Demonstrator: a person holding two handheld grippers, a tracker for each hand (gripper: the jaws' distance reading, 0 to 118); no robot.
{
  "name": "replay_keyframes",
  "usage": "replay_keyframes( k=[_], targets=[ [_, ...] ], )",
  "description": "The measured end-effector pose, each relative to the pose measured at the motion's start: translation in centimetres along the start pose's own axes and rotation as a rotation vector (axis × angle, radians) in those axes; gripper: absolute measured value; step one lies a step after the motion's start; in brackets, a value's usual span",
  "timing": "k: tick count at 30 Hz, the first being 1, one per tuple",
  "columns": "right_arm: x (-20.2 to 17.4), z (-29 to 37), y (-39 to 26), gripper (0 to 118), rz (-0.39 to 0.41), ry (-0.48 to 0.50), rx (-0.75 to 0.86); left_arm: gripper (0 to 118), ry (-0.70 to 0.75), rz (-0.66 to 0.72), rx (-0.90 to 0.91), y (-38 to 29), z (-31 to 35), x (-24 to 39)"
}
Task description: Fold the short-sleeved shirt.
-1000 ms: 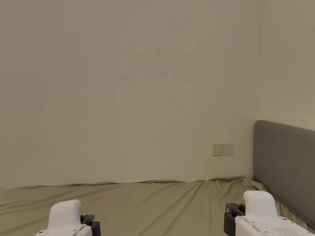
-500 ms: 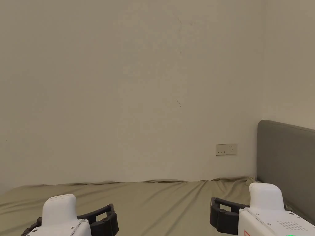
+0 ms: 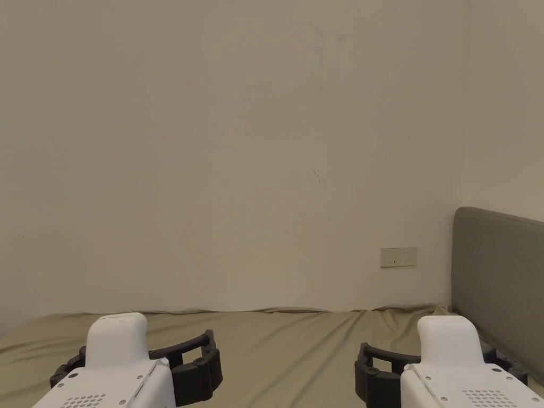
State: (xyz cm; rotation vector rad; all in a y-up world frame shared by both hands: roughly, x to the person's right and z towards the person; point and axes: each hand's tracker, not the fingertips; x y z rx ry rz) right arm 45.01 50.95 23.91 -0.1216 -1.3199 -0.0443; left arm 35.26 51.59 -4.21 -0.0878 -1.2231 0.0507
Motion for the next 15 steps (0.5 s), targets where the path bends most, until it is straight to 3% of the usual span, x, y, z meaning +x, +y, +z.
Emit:
replay_keyframes(
  k=[5,15],
  targets=[
    [-0.06,0.85,0.47,118,-0.021,0.041,0.037,118,0.000,-0.021,0.001,0.13,0.11,0.19],
    [0.11,1.05,0.75,118,-0.032,0.030,0.050,118,-0.009,-0.021,-0.012,0.19,0.22,0.39]
  ],
)
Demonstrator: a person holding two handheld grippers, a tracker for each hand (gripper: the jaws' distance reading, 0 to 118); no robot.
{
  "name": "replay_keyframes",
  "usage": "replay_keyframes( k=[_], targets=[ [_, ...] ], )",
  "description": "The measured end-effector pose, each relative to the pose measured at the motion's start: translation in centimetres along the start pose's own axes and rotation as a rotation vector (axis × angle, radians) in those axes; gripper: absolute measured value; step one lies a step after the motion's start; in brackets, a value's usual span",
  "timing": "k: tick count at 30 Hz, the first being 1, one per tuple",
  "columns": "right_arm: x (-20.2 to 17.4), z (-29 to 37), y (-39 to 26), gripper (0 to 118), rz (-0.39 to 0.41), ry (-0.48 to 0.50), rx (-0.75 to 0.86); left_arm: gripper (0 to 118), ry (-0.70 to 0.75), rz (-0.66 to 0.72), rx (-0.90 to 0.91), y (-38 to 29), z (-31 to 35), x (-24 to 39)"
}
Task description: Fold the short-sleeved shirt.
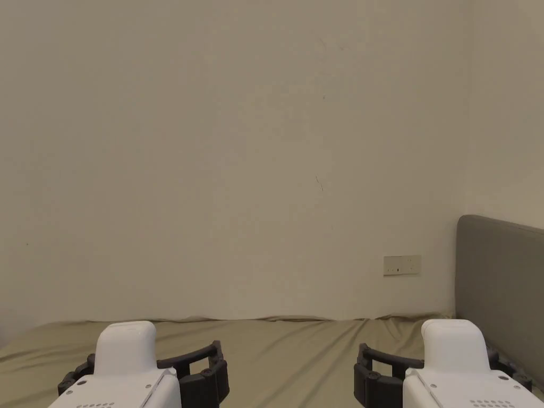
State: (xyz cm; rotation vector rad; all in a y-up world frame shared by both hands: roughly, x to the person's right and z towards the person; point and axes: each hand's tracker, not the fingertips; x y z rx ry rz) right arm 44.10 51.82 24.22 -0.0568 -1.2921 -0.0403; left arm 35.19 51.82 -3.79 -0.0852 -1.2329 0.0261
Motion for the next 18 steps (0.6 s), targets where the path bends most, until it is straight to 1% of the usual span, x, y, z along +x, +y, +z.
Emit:
replay_keyframes(
  k=[4,7,12,18],
  targets=[
    [-0.10,0.08,0.02,118,0.009,0.001,0.003,118,0.012,-0.021,0.003,0.00,-0.03,0.17],
    [-0.22,0.23,0.11,118,0.008,0.017,0.007,118,0.008,-0.010,0.001,0.02,-0.02,0.11],
    [-0.39,0.56,0.13,118,0.012,0.012,0.026,118,-0.006,0.002,0.004,0.26,0.28,0.11],
    [-0.24,0.58,0.10,118,-0.003,0.009,0.020,118,-0.004,0.001,0.011,0.43,0.37,0.14]
  ],
)
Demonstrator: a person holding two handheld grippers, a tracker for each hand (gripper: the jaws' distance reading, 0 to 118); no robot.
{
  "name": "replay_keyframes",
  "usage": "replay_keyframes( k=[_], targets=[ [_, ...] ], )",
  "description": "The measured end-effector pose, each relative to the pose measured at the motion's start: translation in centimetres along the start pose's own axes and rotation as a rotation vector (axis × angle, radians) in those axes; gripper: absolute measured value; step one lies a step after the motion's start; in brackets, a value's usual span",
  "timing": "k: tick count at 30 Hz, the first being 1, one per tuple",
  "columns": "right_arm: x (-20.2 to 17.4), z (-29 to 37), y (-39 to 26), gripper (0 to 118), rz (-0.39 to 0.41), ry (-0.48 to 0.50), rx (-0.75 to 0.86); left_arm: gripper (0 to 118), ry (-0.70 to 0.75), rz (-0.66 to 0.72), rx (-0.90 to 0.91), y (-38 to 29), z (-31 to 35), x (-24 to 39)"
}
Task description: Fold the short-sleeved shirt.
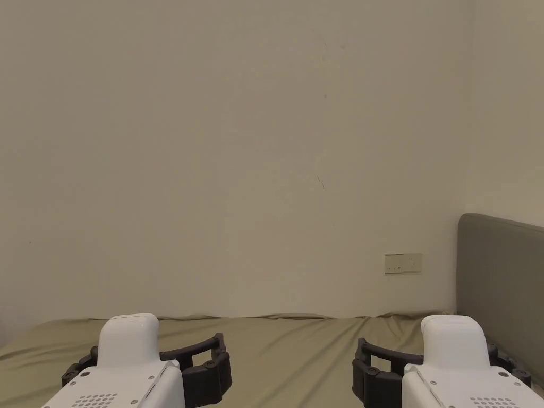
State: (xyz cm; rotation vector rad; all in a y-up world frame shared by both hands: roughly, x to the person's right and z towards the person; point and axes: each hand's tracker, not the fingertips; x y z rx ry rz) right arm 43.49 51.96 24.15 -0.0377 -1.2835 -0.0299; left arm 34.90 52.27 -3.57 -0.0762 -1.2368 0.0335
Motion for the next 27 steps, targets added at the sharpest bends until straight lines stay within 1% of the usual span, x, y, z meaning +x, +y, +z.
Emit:
replay_keyframes(
  k=[4,17,19,21,22,23,25,27],
  targets=[
    [0.04,0.08,-0.06,118,0.007,-0.003,0.006,118,0.010,-0.026,-0.009,0.03,-0.25,0.30],
    [0.17,-0.03,0.07,118,0.011,0.004,0.006,118,0.003,-0.018,-0.017,0.08,-0.37,0.34],
    [-0.13,-0.20,-0.02,118,0.042,-0.048,0.021,118,0.003,-0.016,-0.009,0.13,-0.30,0.35],
    [0.06,-0.03,-0.19,118,0.053,-0.024,0.041,118,-0.001,-0.015,-0.001,0.18,-0.28,0.23],
    [0.19,0.06,0.01,118,0.057,0.004,0.018,118,0.000,-0.014,0.004,0.19,-0.30,0.19],
    [0.29,0.13,0.11,118,0.037,0.046,-0.005,118,0.004,-0.014,0.009,0.20,-0.34,0.15],
    [0.40,0.52,0.08,118,0.009,0.059,0.027,118,0.011,-0.013,0.013,0.17,-0.44,0.03],
    [0.07,0.64,0.07,118,0.027,0.036,0.036,118,0.013,-0.011,0.007,0.12,-0.59,0.02]
  ],
)
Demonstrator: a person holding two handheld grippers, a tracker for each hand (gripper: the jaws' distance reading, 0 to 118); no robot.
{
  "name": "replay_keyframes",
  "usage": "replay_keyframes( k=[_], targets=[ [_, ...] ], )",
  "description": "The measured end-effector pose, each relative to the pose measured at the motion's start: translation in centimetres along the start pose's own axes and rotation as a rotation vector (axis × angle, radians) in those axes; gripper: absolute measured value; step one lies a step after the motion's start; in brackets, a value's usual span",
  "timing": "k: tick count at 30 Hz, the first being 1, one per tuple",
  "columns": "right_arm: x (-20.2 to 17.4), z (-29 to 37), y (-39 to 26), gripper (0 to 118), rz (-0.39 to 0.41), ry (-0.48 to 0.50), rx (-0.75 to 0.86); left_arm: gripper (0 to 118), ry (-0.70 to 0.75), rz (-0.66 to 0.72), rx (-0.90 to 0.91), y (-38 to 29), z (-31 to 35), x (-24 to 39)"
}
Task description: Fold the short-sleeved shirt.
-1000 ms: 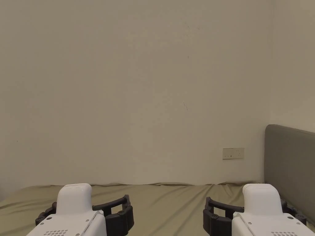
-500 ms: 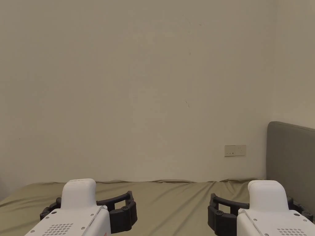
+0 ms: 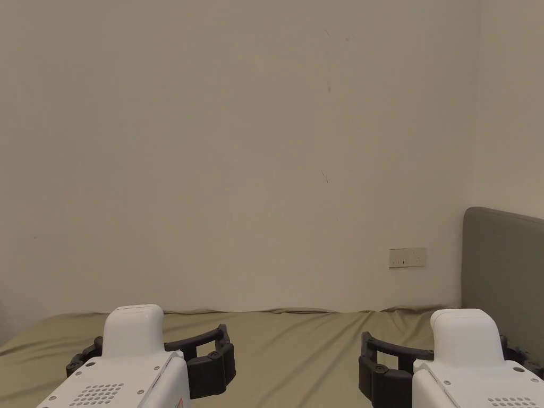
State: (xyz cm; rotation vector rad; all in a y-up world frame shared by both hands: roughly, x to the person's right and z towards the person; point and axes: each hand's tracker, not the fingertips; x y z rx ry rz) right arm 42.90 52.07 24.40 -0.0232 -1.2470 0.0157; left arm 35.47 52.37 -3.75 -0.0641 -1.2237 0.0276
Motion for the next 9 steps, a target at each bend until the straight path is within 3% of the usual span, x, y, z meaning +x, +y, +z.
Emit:
replay_keyframes(
  k=[9],
  targets=[
    [-0.31,-0.25,-0.10,118,-0.006,0.007,-0.005,118,-0.013,-0.006,-0.024,-0.36,-0.33,-0.04]
  ],
)
